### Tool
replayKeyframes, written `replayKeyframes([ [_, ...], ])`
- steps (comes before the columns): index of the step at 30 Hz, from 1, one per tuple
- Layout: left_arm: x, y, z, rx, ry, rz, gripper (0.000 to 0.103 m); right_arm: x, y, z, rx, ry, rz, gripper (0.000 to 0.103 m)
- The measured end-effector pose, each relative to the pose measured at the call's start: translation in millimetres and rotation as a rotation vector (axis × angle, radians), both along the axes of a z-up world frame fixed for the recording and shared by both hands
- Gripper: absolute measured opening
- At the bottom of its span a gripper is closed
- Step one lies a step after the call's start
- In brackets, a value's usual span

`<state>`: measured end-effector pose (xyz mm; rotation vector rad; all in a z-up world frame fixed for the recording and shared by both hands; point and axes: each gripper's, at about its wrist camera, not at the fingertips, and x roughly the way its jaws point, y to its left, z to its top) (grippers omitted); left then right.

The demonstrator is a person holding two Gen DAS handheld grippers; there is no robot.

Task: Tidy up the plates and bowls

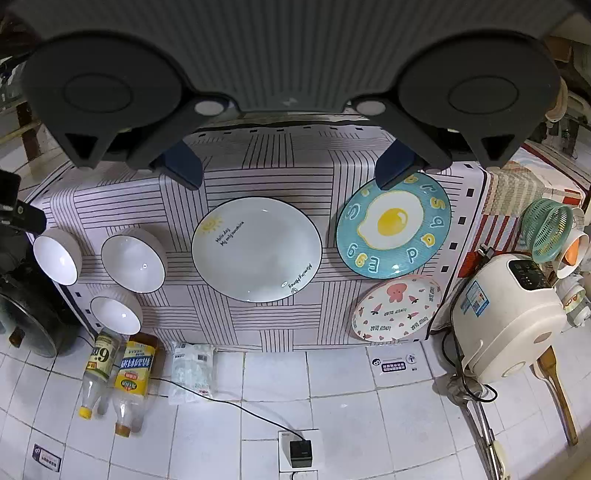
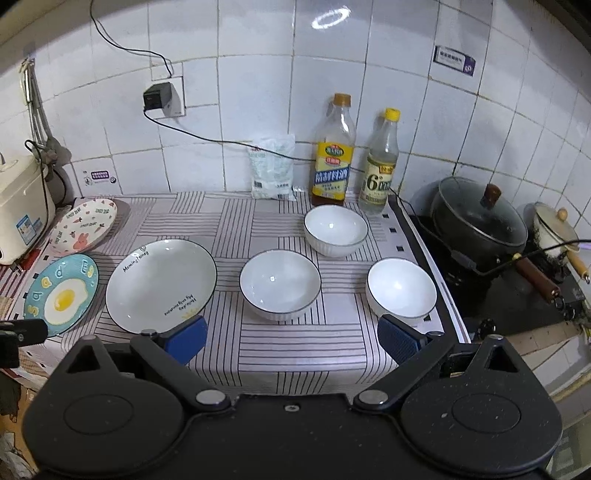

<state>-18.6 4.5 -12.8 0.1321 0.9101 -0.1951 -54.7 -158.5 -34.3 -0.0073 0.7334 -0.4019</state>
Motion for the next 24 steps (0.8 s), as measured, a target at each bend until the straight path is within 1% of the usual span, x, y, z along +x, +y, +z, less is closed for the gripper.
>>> replayKeyframes([
  [4, 0.7, 13.1, 6.3, -0.086, -0.001, -0.001, 0.101, -0.3, 7.7, 1.2, -0.007, -0.022, 0.024, 0.100],
  [6, 0.2, 19.0, 10.7, -0.108, -0.020, 0.001, 0.101, 0.6, 12.2, -0.4, -0.020, -0.030, 0.042, 0.100],
  [9, 1.8, 25.0, 12.2, -0.111, -0.041, 0.002, 0.101, 4.0, 18.5, -2.7, -0.045, -0.052, 0.067, 0.100],
  [12, 9.2, 28.8, 7.9, -0.106, -0.029, -0.007, 0.101, 9.8, 26.9, -5.3, -0.079, -0.068, 0.124, 0.100],
  [15, 20.6, 31.3, -1.5, -0.059, -0.053, 0.028, 0.102, 16.2, 37.9, -10.6, -0.137, -0.098, 0.217, 0.100],
  [18, 39.1, 31.7, -13.7, -0.013, -0.031, 0.027, 0.102, 27.1, 53.6, -27.3, -0.239, -0.124, 0.296, 0.101],
  [20, 52.3, 32.5, -23.2, -0.016, 0.012, 0.011, 0.102, 34.8, 62.7, -39.2, -0.265, -0.139, 0.341, 0.101],
  [22, 63.5, 34.1, -34.8, -0.046, 0.043, -0.004, 0.102, 45.4, 64.0, -55.0, -0.211, -0.148, 0.357, 0.101],
  [24, 73.5, 33.4, -48.4, -0.066, 0.062, 0.000, 0.101, 60.1, 57.5, -71.5, -0.107, -0.143, 0.360, 0.101],
])
